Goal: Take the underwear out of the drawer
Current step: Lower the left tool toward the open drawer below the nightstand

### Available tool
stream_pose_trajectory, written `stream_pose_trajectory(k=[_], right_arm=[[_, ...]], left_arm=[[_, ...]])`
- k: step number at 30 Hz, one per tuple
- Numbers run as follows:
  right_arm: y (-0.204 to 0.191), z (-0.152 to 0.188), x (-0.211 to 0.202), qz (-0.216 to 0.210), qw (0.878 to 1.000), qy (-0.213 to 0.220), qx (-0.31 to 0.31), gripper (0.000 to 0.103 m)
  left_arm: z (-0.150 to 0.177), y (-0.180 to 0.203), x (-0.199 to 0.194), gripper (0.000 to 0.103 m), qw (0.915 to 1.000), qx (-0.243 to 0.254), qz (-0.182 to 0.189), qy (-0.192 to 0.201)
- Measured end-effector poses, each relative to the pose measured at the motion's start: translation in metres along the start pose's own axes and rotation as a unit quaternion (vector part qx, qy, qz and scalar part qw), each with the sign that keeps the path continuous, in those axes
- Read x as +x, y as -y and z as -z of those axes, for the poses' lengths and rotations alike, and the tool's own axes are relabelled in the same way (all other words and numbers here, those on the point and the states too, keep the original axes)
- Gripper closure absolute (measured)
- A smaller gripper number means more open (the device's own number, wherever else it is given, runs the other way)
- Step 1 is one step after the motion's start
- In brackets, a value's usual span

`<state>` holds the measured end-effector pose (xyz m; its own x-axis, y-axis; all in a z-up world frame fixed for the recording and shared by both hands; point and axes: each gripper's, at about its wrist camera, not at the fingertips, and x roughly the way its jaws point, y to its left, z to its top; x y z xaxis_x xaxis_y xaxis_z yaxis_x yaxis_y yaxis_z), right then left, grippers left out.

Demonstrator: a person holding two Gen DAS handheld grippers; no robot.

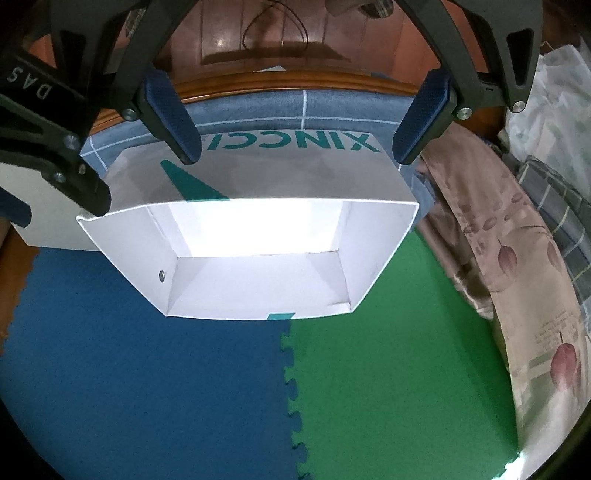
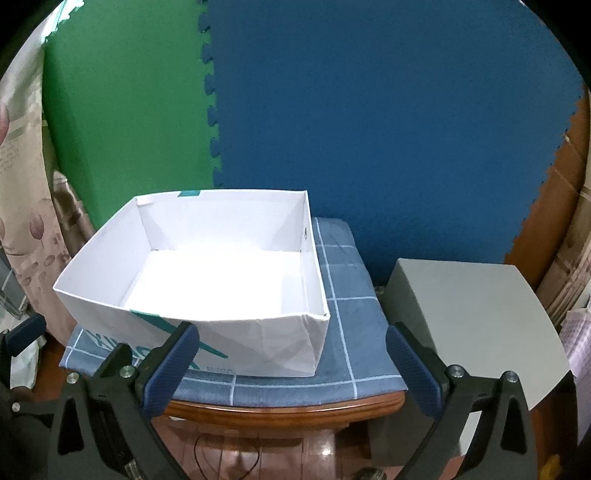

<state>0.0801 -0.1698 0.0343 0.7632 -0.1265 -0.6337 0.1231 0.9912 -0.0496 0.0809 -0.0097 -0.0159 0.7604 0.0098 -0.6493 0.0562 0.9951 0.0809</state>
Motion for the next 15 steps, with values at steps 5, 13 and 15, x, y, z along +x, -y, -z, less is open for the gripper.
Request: stream_pose_trajectory(k=[5,13,15], right_arm=[[-0.004,0.0,0.004,-0.002,1.0,-0.001,-0.001,0.0],[0.003,0.008,0.0,-0.02,1.0,0.007,0.003,0.0],[0.007,0.014,-0.002,-0.041,0.999,0.006,0.005,0.0]], left_arm=[[0.001,-0.001,0.005,0.0,1.0,0.001,-0.002,-0.001],[0.017,-0.012,0.002,0.0,0.9991,-0.02,0.037,-0.006],[0.032,-0.019,-0.001,0.0,0.9982,-0.03,0.052,-0.005]])
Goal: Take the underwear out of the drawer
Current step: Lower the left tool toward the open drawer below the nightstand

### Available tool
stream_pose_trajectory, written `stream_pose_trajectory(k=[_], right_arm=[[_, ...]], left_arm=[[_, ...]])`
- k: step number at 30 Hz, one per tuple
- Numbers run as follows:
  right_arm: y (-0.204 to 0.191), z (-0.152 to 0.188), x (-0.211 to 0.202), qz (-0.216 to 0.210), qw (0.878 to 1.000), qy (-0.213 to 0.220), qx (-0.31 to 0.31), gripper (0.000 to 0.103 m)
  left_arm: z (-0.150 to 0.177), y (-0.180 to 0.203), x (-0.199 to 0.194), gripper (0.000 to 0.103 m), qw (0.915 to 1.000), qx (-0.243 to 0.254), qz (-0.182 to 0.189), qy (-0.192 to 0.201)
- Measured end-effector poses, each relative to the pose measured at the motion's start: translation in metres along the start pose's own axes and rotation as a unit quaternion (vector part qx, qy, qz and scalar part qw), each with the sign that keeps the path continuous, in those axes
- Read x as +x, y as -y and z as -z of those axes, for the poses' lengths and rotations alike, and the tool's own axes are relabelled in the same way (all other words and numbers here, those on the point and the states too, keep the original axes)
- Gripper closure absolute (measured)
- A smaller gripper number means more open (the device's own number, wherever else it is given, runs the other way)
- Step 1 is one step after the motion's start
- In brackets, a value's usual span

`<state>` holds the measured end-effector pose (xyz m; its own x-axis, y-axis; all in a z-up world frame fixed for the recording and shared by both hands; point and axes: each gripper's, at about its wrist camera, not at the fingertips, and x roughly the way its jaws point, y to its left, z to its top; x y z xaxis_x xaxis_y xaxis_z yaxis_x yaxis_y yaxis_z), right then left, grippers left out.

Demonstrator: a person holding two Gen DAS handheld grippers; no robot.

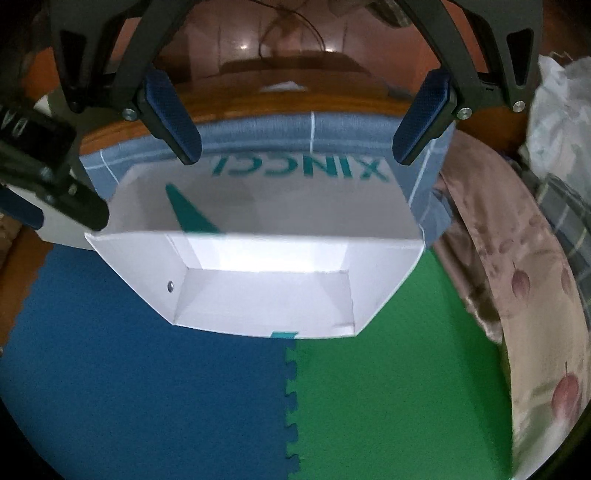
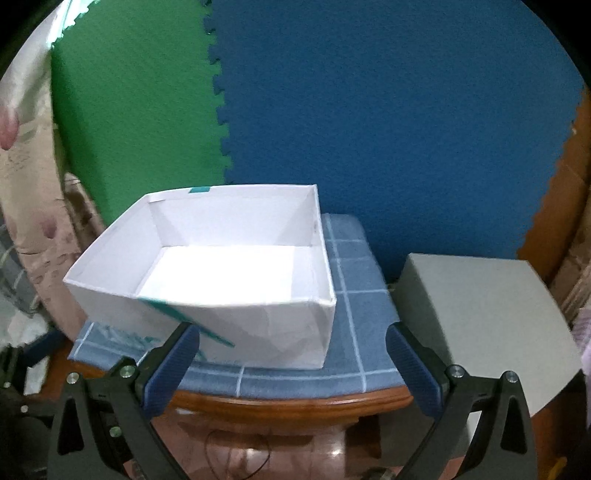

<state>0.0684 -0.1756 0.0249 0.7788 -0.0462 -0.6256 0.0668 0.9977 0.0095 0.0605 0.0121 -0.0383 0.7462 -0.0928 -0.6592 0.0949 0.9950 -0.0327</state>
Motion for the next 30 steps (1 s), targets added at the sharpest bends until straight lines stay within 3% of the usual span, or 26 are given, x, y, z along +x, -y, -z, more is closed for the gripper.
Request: stream_pose_trajectory(k=[5,8,11,15,18,20,22,24,27,30], right_arm=[[0.009,0.041,-0.023,-0.04,0.998,0.044,-0.027,0.0],[0.011,0.074,-0.028,-0.027,0.995,0.052,-0.075,0.0],[0.021,0.098,-0.03,-0.035,0.995,0.047,-0.083,0.0],[0.04,0.124,-0.03,-0.047,0.996,0.041,-0.059,0.0],[0.044,0.14,-0.024,-0.053,0.996,0.032,-0.066,0.0],[0.045,0.146,-0.017,-0.051,0.996,0.015,-0.074,0.0],[0.048,0.15,-0.009,-0.051,0.996,0.002,-0.071,0.0],[0.049,0.152,-0.003,-0.053,0.997,-0.007,-0.063,0.0],[0.049,0.156,0.007,-0.053,0.997,-0.025,-0.054,0.0],[0.045,0.159,0.015,-0.063,0.996,-0.038,-0.048,0.0]], left_arm=[[0.064,-0.017,-0.006,0.0,0.9986,-0.01,-0.014,0.051],[0.105,-0.025,0.017,0.0,0.9993,-0.007,-0.032,0.019],[0.127,-0.024,0.047,0.0,0.999,0.008,-0.042,-0.014],[0.148,-0.012,0.072,0.0,0.9973,0.026,-0.057,0.039],[0.151,-0.008,0.09,0.0,0.9933,0.009,-0.071,0.09],[0.15,-0.008,0.098,0.0,0.9911,-0.013,-0.06,0.118],[0.144,-0.009,0.11,0.0,0.9893,-0.018,-0.066,0.129],[0.137,-0.009,0.127,0.0,0.9907,-0.001,-0.068,0.118],[0.136,-0.005,0.135,0.0,0.9942,0.02,-0.03,0.102],[0.124,-0.01,0.139,0.0,0.999,0.009,-0.012,0.042]])
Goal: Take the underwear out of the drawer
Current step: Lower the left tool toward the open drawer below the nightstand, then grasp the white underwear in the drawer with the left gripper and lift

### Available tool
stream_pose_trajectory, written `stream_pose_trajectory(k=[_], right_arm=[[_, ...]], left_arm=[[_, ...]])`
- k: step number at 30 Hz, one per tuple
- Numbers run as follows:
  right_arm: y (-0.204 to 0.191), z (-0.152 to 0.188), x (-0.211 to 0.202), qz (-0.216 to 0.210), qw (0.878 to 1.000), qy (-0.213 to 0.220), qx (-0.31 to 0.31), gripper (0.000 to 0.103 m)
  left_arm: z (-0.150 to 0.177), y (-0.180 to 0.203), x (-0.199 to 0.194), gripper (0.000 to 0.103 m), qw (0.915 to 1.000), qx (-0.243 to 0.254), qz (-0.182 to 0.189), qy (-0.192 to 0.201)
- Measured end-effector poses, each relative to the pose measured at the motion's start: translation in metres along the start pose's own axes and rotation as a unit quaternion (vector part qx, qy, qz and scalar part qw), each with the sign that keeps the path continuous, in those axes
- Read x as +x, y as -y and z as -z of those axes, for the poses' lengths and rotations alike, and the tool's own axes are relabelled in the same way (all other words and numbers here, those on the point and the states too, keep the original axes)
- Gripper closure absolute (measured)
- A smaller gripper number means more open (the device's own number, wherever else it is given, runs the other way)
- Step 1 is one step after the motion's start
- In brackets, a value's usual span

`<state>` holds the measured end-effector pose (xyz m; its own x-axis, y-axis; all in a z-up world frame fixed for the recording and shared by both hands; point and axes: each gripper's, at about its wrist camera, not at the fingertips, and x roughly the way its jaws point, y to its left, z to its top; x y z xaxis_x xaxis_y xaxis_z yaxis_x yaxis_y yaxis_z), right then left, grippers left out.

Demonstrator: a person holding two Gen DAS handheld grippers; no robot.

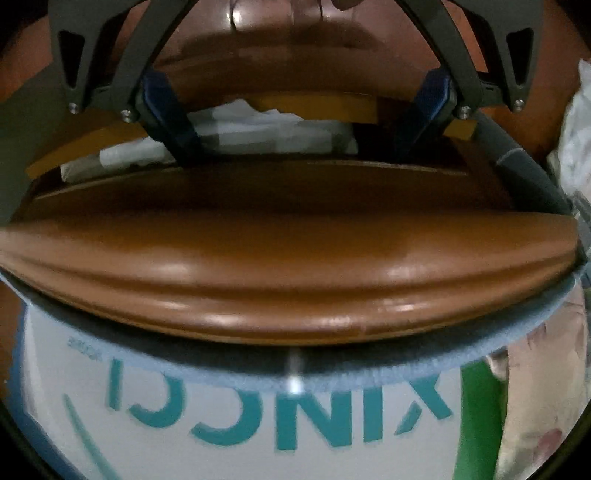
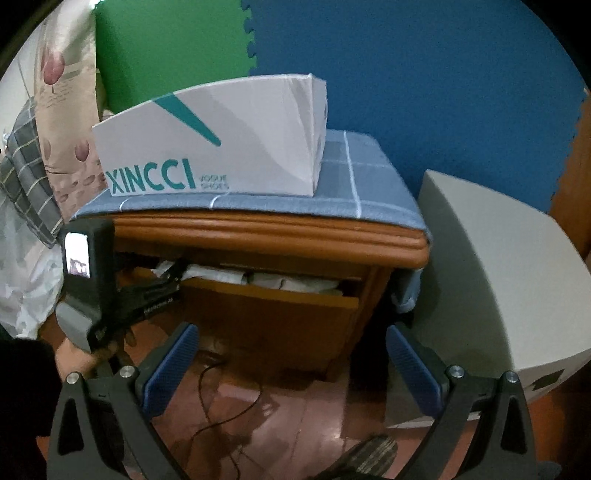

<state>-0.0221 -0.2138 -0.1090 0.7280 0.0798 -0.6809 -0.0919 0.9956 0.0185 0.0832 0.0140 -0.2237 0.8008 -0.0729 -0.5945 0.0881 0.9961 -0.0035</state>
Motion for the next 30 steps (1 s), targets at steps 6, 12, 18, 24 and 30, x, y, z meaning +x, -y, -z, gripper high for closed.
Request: stream_pose_trajectory(k=[6,12,18,24,30], right_arm=[[-0.009,-0.001,0.001,-0.015,1.0,-0.002,-0.004,0.0],[-0.003,-0.001,-0.003,-0.006,1.0,0.002,0.006,0.0],[0.015,0.0,-0.009,0.01,0.999,0.003,0.038,0.0],[0.022,0.002,-0.015,0.013,0.999,-0.004,0.052,0.0],[0.026,0.01,-0.03,0.015,0.998,-0.001,0.064,0.0]], left_arm=[[-0.017,0.003,0.005,0.0,0.9948,0.008,0.007,-0.101],[-0.02,0.006,-0.009,0.0,0.9806,0.008,0.013,-0.195],[-0.017,0.011,-0.026,0.0,0.9648,0.014,0.005,-0.263],[-0.007,0.002,-0.039,0.0,0.9465,0.011,0.026,-0.321],[0.004,0.004,-0.054,0.0,0.9422,0.018,0.024,-0.334]])
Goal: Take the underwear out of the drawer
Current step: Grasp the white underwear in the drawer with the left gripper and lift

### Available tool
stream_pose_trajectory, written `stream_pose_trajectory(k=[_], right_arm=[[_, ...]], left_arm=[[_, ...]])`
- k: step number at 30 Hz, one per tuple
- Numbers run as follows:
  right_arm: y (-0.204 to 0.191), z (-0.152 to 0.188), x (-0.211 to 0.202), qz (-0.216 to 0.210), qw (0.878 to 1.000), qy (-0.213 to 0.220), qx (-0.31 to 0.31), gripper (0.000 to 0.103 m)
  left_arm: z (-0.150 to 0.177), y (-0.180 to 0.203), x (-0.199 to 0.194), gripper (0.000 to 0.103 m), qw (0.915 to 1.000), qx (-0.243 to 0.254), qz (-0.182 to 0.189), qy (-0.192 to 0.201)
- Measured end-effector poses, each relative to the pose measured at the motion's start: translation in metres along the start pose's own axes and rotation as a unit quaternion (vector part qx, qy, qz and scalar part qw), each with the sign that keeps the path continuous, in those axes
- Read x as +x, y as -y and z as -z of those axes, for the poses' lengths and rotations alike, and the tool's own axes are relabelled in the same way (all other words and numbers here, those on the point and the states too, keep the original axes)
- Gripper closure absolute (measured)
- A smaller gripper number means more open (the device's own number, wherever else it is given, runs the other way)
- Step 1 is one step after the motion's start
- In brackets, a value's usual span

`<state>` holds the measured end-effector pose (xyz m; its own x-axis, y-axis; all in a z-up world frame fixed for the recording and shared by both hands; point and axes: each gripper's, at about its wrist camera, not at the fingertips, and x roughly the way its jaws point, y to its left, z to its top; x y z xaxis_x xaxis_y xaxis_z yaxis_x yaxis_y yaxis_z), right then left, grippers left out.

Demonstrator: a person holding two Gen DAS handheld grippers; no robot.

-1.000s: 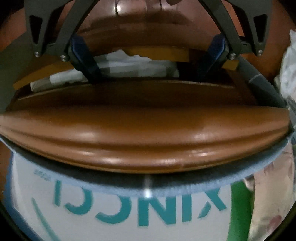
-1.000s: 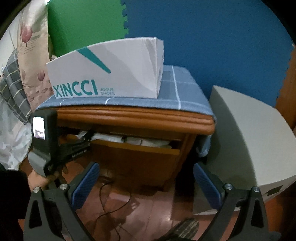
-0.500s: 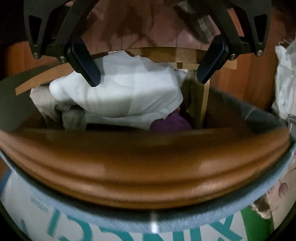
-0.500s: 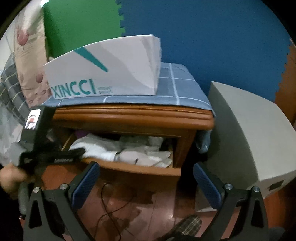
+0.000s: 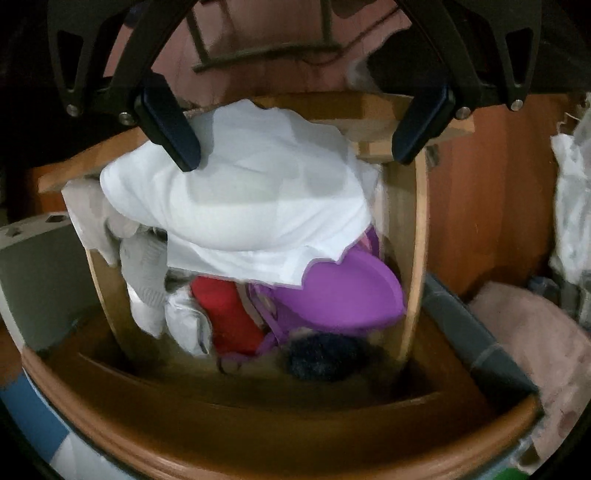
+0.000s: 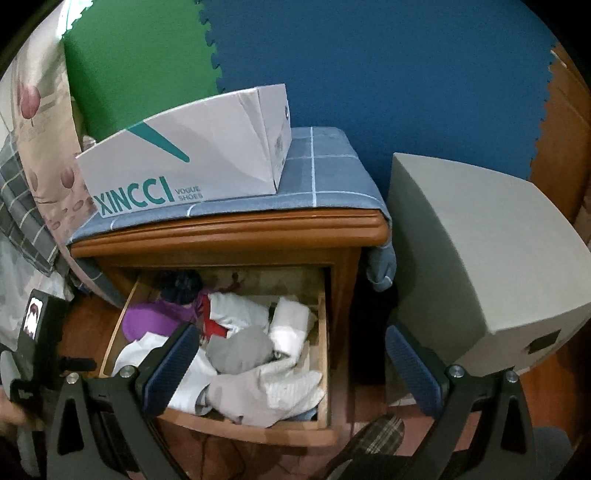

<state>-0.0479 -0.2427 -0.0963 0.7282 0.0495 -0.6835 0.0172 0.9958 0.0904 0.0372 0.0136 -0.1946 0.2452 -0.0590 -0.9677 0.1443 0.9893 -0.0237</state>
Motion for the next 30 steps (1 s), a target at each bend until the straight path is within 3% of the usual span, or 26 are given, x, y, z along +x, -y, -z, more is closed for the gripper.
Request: stream_pose_trajectory(k=[5,8,11,14,16,20,23,26,30], right_arm=[[0.003,0.009,-0.002,-0.007,1.0,-0.008,0.001,0.0],[0.007,0.01,0.0,-0.014,1.0,-0.007,0.016,0.0],[0.01,0.01,-0.003,-0.021,0.999,0.003,0.026,0.0],[0.009,0.011,0.004,-0.024,0.999,-0.005,0.024,0.0],[0.008,0.011,0.007,-0.028,0.999,-0.012,0.025,0.0],[0.009,0.012,0.005,-0.036,0.999,-0.007,0.027,0.0],[0.009,0.012,0.009,-0.045,0.998,-0.015,0.031,0.0],[0.008,0.012,0.014,-0.056,0.998,-0.024,0.034,0.0],[0.005,0.014,0.018,-0.067,0.997,-0.032,0.03,0.0]], left_arm=[[0.007,0.006,-0.008,0.0,0.9991,0.034,0.02,0.016],[0.036,0.008,-0.024,0.0,0.9956,0.06,0.038,0.062],[0.041,0.008,-0.034,0.0,0.994,0.046,0.041,0.09],[0.035,0.019,-0.043,0.0,0.9873,0.077,0.028,0.136],[0.033,0.025,-0.036,0.0,0.9882,0.088,0.03,0.122],[0.026,0.022,-0.015,0.0,0.992,0.064,0.053,0.096],[0.015,0.026,-0.001,0.0,0.9939,0.06,0.043,0.082],[0.003,0.035,0.017,0.0,0.9966,0.059,0.041,0.042],[-0.013,0.06,0.032,0.001,0.9958,0.086,0.026,0.019]])
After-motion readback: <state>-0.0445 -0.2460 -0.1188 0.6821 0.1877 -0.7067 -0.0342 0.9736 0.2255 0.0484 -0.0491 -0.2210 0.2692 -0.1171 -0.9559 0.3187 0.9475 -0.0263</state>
